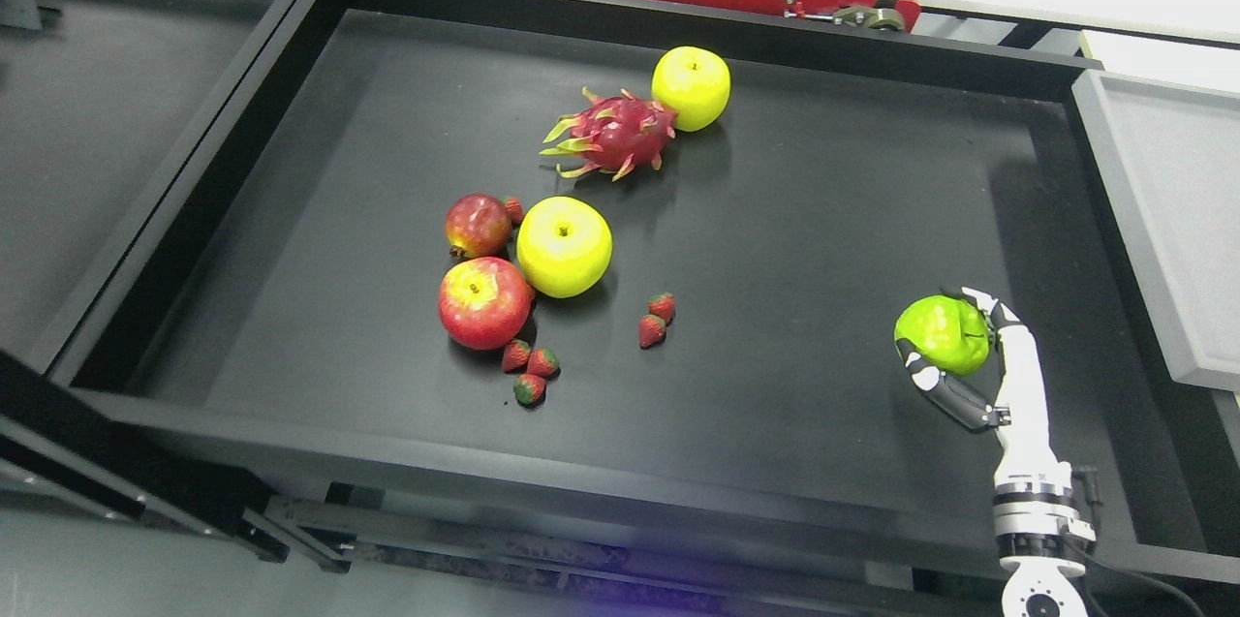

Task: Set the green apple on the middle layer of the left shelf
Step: 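Lower the green apple onto the shelf tray beside the other fruit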

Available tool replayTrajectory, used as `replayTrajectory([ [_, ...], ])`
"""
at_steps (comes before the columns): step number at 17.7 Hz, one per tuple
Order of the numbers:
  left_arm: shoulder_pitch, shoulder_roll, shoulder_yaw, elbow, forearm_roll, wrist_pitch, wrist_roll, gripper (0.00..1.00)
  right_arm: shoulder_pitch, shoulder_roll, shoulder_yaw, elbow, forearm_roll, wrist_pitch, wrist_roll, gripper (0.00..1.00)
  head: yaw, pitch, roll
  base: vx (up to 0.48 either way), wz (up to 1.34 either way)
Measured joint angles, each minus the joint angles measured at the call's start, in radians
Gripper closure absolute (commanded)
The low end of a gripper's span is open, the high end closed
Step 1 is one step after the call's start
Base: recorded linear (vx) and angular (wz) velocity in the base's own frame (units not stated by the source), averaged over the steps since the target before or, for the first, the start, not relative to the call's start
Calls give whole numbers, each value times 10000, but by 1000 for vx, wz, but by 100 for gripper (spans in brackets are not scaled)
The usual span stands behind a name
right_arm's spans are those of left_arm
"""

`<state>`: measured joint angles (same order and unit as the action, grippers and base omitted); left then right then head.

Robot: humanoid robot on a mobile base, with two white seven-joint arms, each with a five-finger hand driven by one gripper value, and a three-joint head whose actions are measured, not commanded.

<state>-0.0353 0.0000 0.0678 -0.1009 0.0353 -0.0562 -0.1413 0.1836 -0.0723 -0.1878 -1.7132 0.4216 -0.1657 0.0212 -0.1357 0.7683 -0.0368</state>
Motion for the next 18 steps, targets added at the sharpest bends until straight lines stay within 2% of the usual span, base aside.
replayTrajectory([
  [8,1,0,0,0,0,0,0,0,-1146,-91,329,872,177,639,584,100,0,0,0,46,-89],
  [18,1,0,-8,1,0,0,0,0,-3665,-170,1415,3549,605,598,785,98,0,0,0,-1,1],
])
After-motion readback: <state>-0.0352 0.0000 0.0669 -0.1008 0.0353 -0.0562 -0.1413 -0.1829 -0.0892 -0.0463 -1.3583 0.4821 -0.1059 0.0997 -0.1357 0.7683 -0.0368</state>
